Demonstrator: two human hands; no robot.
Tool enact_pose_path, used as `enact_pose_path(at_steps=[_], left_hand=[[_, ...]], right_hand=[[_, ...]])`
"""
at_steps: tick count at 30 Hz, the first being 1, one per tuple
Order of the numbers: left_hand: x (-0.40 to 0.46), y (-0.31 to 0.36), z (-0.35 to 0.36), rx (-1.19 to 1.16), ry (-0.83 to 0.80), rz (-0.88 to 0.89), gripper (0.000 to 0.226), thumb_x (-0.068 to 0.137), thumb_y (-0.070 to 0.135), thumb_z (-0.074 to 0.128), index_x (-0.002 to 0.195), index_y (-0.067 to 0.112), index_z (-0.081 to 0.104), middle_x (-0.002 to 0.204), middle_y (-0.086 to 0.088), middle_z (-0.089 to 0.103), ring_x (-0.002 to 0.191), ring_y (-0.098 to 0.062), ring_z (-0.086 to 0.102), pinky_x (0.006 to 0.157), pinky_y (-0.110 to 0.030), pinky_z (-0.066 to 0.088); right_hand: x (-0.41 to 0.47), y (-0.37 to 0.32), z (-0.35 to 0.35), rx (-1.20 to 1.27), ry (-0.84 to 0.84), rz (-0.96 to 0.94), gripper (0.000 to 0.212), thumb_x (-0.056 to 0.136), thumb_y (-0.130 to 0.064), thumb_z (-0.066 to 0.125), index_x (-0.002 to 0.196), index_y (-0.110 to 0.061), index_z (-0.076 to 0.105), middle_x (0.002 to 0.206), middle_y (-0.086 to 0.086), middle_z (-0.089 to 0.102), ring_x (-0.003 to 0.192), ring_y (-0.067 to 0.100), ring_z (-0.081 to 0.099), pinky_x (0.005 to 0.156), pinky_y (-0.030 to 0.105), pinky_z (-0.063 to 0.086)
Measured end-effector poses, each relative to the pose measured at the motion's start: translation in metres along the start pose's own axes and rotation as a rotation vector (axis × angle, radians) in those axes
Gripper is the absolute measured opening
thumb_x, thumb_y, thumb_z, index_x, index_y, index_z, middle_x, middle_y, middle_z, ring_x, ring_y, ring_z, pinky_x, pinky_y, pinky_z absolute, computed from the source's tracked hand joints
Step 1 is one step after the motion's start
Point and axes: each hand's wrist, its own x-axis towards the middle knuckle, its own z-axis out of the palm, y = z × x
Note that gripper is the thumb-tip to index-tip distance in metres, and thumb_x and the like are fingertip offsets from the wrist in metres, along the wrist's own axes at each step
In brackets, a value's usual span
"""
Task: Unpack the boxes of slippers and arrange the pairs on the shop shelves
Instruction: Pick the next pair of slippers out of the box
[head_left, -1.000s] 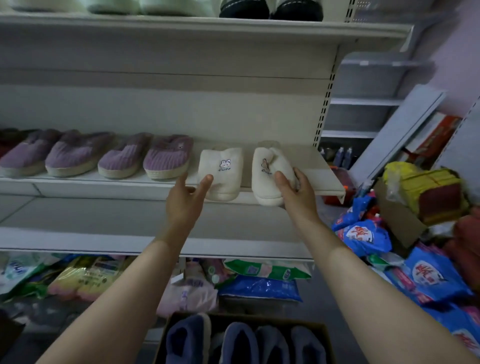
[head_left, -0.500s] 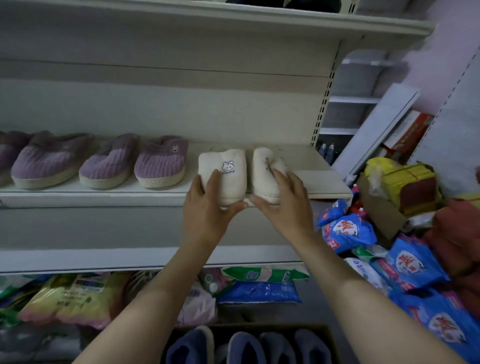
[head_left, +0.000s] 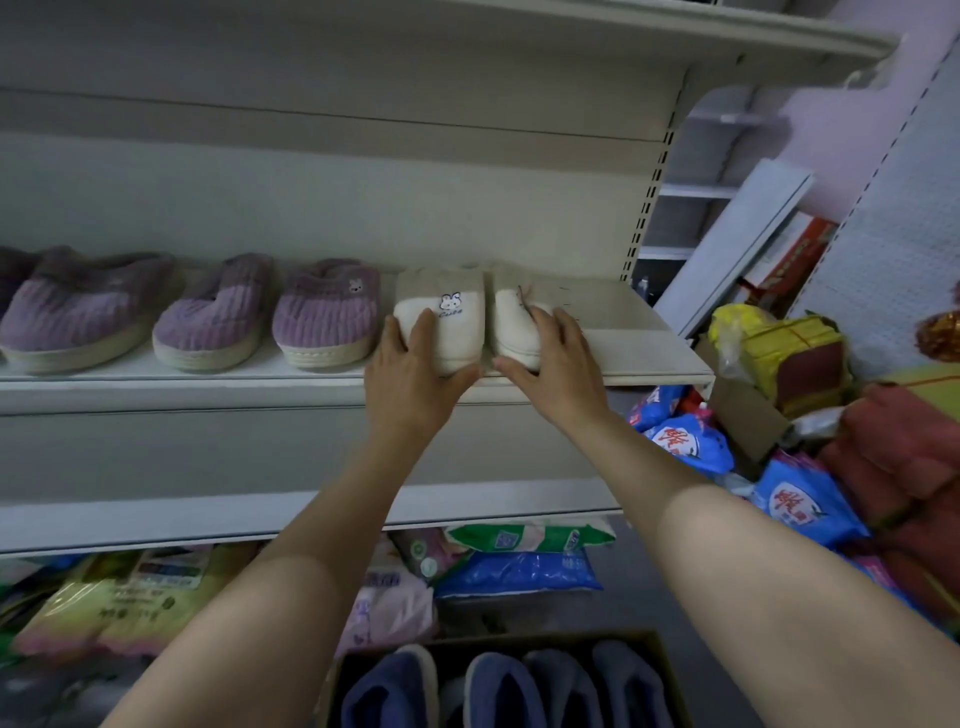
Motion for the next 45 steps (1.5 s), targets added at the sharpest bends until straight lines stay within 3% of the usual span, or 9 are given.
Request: enact_pose_path(at_steps=[6, 9, 12, 18, 28, 36, 45], left_hand=[[-0.004, 0.011, -0.014, -0.010, -0.078, -0.033, 0.094, 0.076, 0.054, 0.077, 0.151, 0.018, 0.034, 0.154, -0.028, 0.029, 0.136, -0.044, 0.038, 0.107, -0.044, 0.035], [-0.010, 0.024, -0.031, 0.003, -0.115, -0.081, 0.094, 0.077, 0.050, 0.078, 0.152, 0.018, 0.030, 0.156, -0.022, 0.027, 0.138, -0.041, 0.036, 0.110, -0.045, 0.033], [-0.022, 0.036, -0.050, 0.032, -0.096, -0.029, 0.090, 0.077, 0.045, 0.080, 0.151, 0.019, 0.035, 0.150, -0.022, 0.037, 0.135, -0.040, 0.040, 0.107, -0.045, 0.037], [-0.067, 0.074, -0.098, 0.091, -0.065, 0.015, 0.080, 0.083, 0.049, 0.074, 0.150, 0.023, 0.037, 0.148, -0.019, 0.041, 0.131, -0.037, 0.046, 0.101, -0.042, 0.043], [-0.179, 0.112, -0.155, 0.111, 0.014, 0.098, 0.071, 0.085, 0.051, 0.071, 0.145, 0.023, 0.045, 0.143, -0.008, 0.046, 0.128, -0.027, 0.048, 0.100, -0.036, 0.041], [-0.243, 0.085, -0.168, 0.149, -0.021, 0.008, 0.071, 0.086, 0.052, 0.070, 0.146, 0.022, 0.044, 0.145, -0.007, 0.045, 0.130, -0.026, 0.047, 0.102, -0.037, 0.041], [-0.262, -0.002, -0.112, 0.133, -0.182, -0.186, 0.066, 0.090, 0.051, 0.064, 0.145, 0.021, 0.045, 0.144, -0.012, 0.045, 0.126, -0.032, 0.051, 0.098, -0.040, 0.043]], right_hand=[[-0.005, -0.012, -0.025, -0.031, -0.093, 0.024, 0.077, 0.093, -0.053, 0.061, 0.155, -0.022, 0.027, 0.159, 0.015, 0.026, 0.145, 0.034, 0.030, 0.110, 0.042, 0.034], [-0.010, -0.015, -0.049, -0.078, -0.120, -0.012, 0.065, 0.097, -0.046, 0.058, 0.152, -0.024, 0.033, 0.157, 0.014, 0.030, 0.144, 0.034, 0.031, 0.109, 0.043, 0.037], [-0.017, -0.018, -0.075, -0.094, -0.142, -0.056, 0.057, 0.097, -0.044, 0.059, 0.148, -0.023, 0.043, 0.152, 0.011, 0.041, 0.140, 0.032, 0.037, 0.110, 0.040, 0.037], [-0.054, -0.032, -0.132, -0.073, -0.133, -0.148, 0.058, 0.097, -0.047, 0.057, 0.149, -0.023, 0.044, 0.154, 0.009, 0.041, 0.143, 0.028, 0.037, 0.116, 0.034, 0.032], [-0.155, -0.046, -0.185, -0.061, -0.071, -0.304, 0.061, 0.096, -0.052, 0.057, 0.150, -0.028, 0.042, 0.157, 0.005, 0.038, 0.144, 0.026, 0.036, 0.112, 0.040, 0.037], [-0.209, -0.059, -0.162, -0.005, -0.117, -0.344, 0.062, 0.096, -0.053, 0.055, 0.150, -0.028, 0.039, 0.156, 0.001, 0.039, 0.143, 0.023, 0.037, 0.109, 0.040, 0.040], [-0.235, -0.046, -0.060, -0.020, -0.380, -0.229, 0.066, 0.097, -0.052, 0.055, 0.153, -0.023, 0.036, 0.155, 0.007, 0.039, 0.141, 0.029, 0.038, 0.111, 0.040, 0.039]])
